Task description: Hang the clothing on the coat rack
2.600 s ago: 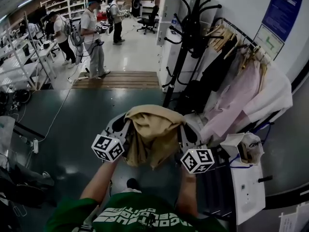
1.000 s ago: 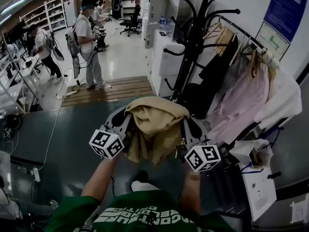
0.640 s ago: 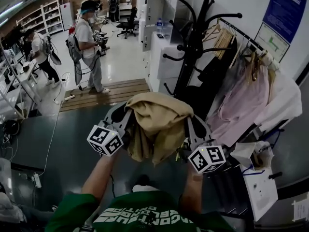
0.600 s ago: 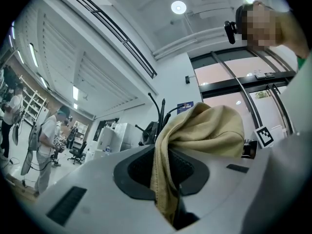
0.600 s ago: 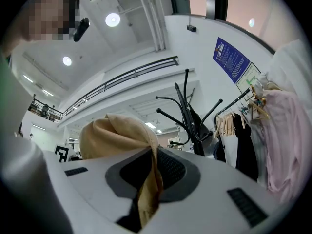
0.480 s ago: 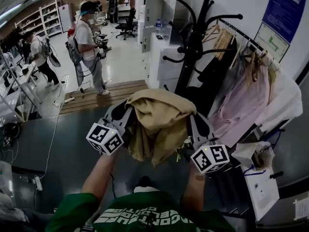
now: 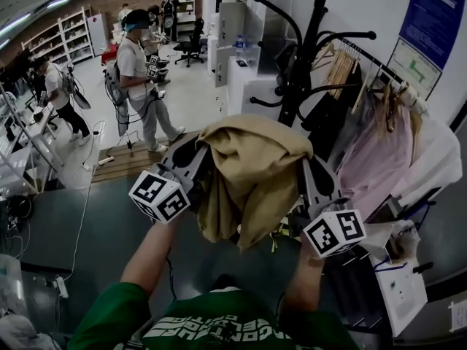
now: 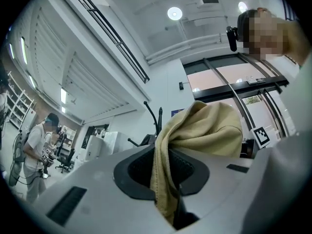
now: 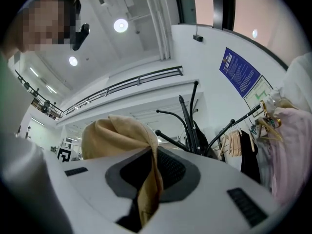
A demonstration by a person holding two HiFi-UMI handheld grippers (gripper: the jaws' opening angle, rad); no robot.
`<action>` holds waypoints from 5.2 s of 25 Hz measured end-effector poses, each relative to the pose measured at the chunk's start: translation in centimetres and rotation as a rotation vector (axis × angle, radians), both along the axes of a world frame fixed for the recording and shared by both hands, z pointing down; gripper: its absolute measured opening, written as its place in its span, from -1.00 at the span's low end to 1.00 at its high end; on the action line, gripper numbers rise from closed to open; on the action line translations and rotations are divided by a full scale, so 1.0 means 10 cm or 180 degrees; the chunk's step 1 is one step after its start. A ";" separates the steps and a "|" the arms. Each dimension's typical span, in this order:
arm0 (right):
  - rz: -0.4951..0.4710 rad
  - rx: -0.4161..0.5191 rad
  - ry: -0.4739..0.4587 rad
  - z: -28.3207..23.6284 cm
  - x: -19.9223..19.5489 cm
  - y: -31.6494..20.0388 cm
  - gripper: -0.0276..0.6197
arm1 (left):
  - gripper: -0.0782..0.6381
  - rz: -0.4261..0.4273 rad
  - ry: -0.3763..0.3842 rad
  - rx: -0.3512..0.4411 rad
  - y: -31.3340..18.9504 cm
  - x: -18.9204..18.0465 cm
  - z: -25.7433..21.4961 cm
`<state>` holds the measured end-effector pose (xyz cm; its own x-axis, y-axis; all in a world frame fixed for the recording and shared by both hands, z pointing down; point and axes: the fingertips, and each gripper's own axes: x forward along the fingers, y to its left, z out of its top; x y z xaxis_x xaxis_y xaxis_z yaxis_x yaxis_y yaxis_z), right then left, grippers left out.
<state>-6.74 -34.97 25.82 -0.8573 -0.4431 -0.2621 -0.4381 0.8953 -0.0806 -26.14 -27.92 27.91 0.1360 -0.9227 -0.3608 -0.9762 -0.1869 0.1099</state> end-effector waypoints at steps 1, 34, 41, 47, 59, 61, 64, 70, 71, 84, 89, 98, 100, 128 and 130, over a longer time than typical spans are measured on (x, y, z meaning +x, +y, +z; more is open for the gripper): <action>0.0002 0.0017 -0.0016 -0.05 -0.02 -0.03 -0.79 | -0.65 0.0021 -0.0005 0.0009 -0.05 -0.03 -0.04; 0.0469 -0.0225 0.0141 -0.44 -0.45 -1.70 -0.79 | -0.65 0.0121 0.0253 -0.0321 -1.83 -0.62 -0.28; 0.0359 -0.0358 0.0166 -0.24 -0.54 -1.84 -0.79 | -0.65 0.0242 0.0320 -0.0446 -2.03 -0.62 -0.03; 0.0201 -0.0457 0.0125 -0.06 -0.55 -1.79 -0.79 | -0.65 0.0383 0.0397 -0.0502 -2.06 -0.51 0.15; -0.0054 -0.0552 0.0107 0.24 -0.60 -1.55 -0.79 | -0.65 0.0510 0.0572 -0.0517 -1.90 -0.33 0.46; -0.0079 -0.0570 0.0098 0.28 -0.62 -1.50 -0.79 | -0.65 0.0540 0.0586 -0.0534 -1.84 -0.29 0.53; -0.0098 -0.0613 0.0064 0.32 -0.64 -1.44 -0.79 | -0.65 0.0601 0.0570 -0.0579 -1.77 -0.20 0.62; -0.0101 -0.0674 0.0010 0.42 -0.65 -1.31 -0.79 | -0.65 0.0731 0.0572 -0.0624 -1.64 -0.03 0.77; -0.0102 -0.0684 0.0002 0.43 -0.66 -1.28 -0.79 | -0.65 0.0752 0.0572 -0.0625 -1.62 0.00 0.78; 0.0100 -0.0761 -0.0064 0.52 -0.68 -0.99 -0.79 | -0.65 0.0972 0.0433 -0.0638 -1.34 0.24 0.90; 0.0418 -0.0691 -0.0031 0.49 -0.64 -0.94 -0.79 | -0.64 0.1062 0.0298 -0.0643 -1.30 0.27 0.88; 0.1185 -0.0555 -0.0136 0.47 -0.34 -0.77 -0.78 | -0.57 0.1243 0.0028 -0.0577 -1.29 0.22 0.86; 0.1308 -0.0544 -0.0117 0.48 -0.29 -0.72 -0.78 | -0.52 0.1238 -0.0047 -0.0544 -1.27 0.19 0.85; 0.2292 -0.0906 0.0149 1.39 -0.49 0.48 -0.85 | -0.63 0.2033 -0.0175 -0.0766 -0.48 -0.19 1.39; 0.2301 -0.0929 0.0147 1.44 -0.53 0.55 -0.87 | -0.66 0.2049 -0.0177 -0.0762 -0.43 -0.22 1.41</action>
